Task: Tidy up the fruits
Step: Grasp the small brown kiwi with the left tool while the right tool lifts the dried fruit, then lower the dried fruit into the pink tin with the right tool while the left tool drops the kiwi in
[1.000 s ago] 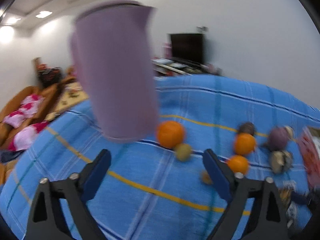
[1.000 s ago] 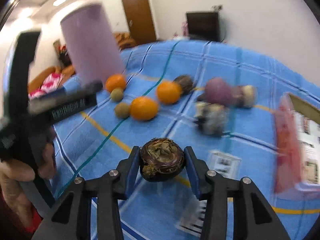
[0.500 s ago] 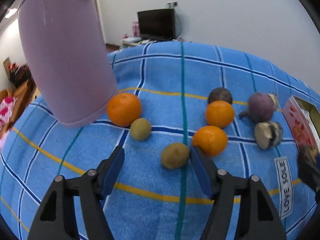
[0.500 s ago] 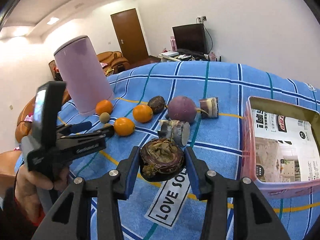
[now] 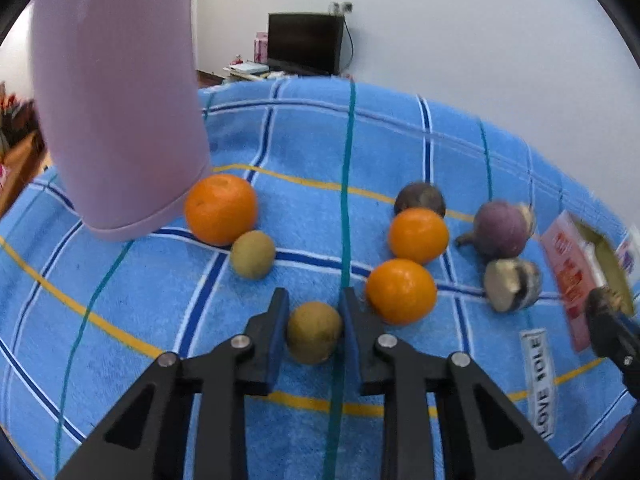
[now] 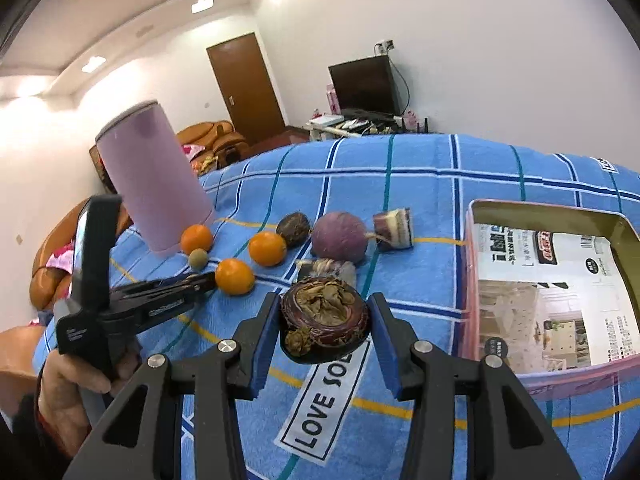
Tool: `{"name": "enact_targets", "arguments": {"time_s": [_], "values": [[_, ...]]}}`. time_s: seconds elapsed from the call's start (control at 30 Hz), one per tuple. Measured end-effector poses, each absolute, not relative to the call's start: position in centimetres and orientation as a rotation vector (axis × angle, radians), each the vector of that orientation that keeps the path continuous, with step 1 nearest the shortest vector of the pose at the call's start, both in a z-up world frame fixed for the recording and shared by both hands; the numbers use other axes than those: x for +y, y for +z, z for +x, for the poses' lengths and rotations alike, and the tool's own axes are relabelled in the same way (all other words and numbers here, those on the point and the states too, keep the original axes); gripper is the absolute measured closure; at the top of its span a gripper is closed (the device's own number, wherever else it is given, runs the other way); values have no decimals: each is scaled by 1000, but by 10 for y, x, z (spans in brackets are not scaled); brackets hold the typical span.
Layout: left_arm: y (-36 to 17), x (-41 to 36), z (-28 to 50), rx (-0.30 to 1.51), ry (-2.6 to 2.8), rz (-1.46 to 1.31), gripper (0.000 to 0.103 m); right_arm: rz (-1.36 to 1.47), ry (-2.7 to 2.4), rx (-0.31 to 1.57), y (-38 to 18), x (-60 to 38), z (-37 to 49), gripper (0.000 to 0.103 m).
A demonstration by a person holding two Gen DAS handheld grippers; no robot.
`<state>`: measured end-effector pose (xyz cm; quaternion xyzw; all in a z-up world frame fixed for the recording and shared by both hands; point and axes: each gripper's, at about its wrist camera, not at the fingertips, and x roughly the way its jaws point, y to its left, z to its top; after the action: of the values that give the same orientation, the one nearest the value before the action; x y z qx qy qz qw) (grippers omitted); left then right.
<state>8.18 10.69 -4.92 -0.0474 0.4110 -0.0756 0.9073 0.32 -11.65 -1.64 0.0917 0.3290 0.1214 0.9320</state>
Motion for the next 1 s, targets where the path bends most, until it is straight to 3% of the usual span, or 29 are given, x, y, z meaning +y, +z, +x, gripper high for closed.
{"name": "enact_targets", "arguments": {"time_s": [0.3, 1.0], "values": [[-14, 100, 49, 574, -239, -142, 75, 119, 182, 541, 3, -122, -9, 56], [11, -48, 5, 510, -397, 51, 75, 84, -58, 505, 6, -250, -38, 56]]}}
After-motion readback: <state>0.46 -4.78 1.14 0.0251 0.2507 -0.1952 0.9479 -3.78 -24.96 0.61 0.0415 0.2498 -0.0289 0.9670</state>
